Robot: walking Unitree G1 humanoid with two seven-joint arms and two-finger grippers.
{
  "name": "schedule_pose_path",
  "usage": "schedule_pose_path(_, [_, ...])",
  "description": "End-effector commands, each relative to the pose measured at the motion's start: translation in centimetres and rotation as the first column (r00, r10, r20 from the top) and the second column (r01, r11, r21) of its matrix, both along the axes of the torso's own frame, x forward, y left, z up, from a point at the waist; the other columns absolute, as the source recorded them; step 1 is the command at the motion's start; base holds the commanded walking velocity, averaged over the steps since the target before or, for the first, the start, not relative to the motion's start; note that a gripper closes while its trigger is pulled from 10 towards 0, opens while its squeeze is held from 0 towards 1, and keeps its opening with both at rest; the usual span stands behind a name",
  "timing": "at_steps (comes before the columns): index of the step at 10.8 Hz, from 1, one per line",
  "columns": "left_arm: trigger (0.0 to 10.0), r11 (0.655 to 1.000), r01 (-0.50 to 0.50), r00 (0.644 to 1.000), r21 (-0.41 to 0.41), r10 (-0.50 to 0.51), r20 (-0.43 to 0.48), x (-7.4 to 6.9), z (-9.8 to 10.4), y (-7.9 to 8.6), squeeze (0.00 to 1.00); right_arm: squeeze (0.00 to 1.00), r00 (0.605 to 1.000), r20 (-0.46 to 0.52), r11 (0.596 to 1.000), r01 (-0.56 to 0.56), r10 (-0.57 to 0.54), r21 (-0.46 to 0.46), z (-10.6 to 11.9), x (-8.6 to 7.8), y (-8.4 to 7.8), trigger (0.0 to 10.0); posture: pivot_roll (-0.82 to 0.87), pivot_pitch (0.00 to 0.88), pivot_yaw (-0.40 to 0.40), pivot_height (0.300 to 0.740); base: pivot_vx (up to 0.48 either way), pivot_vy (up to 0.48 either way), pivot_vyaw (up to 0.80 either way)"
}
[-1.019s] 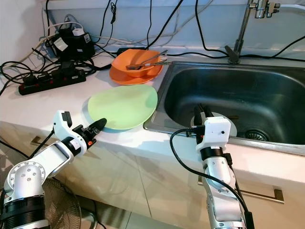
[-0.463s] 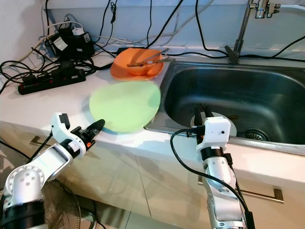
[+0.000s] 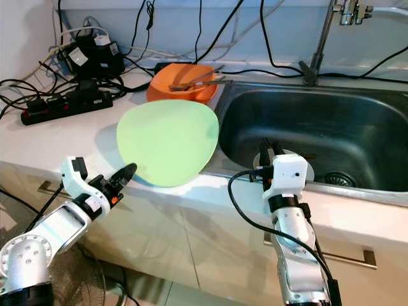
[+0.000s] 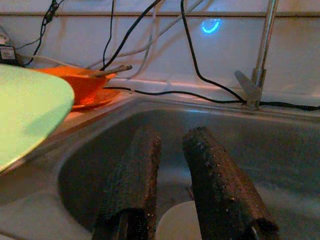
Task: Kitchen organization
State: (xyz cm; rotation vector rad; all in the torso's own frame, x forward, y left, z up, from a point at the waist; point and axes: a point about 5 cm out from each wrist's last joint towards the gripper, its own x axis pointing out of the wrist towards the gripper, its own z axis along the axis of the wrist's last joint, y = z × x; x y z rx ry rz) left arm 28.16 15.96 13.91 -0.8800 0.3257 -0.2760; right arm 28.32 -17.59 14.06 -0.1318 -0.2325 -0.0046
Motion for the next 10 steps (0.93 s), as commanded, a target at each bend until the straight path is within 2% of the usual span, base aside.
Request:
schedule_pose_path(1, [0.0, 1.0, 0.022, 0.996, 0.017, -0.023, 0.086, 0.6, 1.5, -0.7, 0.0, 0.0, 1.0, -0.008, 1.0, -0.002, 0.002, 0.001, 0.2, 0.4, 0.0, 10.0, 0.05, 0.004, 0.125, 0.74, 0.0, 0.0, 0.0])
schedule_pose_path(3, [0.0, 1.0, 0.012, 0.971, 0.004, -0.012, 0.238, 1.8, 3.6, -1.4, 0.0, 0.0, 1.0, 0.007, 0.998, 0.006, -0.006, 0.062, 1.1, 0.9, -0.2, 10.0, 0.03, 0.0, 0.13, 0.74, 0.0, 0.0, 0.0])
schedule_pose_path(4, [10.0, 0.999, 0.03, 0.954, 0.013, -0.032, 0.297, 2.4, 4.4, -2.2, 0.0, 0.0, 1.0, 0.016, 0.991, 0.005, -0.007, 0.131, 2.0, 1.4, -0.4, 10.0, 0.03, 0.0, 0.132, 0.74, 0.0, 0.0, 0.0])
schedule_pose_path(6, [10.0, 0.998, 0.056, 0.94, 0.019, -0.059, 0.336, 3.1, 4.6, -3.2, 0.0, 0.0, 1.0, 0.029, 0.971, 0.004, -0.011, 0.239, 3.0, 2.0, -0.5, 10.0, 0.02, 0.0, 0.135, 0.74, 0.0, 0.0, 0.0])
schedule_pose_path(8, [10.0, 0.998, 0.07, 0.934, 0.006, -0.068, 0.35, 3.6, 4.5, -3.9, 0.0, 0.0, 1.0, 0.027, 0.952, 0.001, -0.01, 0.306, 3.4, 2.3, -0.7, 10.0, 0.01, 0.0, 0.136, 0.74, 0.0, 0.0, 0.0])
schedule_pose_path(10, [10.0, 0.998, 0.033, 0.922, -0.057, -0.008, 0.388, 3.9, 5.0, -3.6, 0.0, 0.0, 1.0, 0.006, 0.922, -0.001, -0.002, 0.387, 3.3, 2.3, -0.9, 10.0, 0.01, 0.0, 0.136, 0.74, 0.0, 0.0, 0.0])
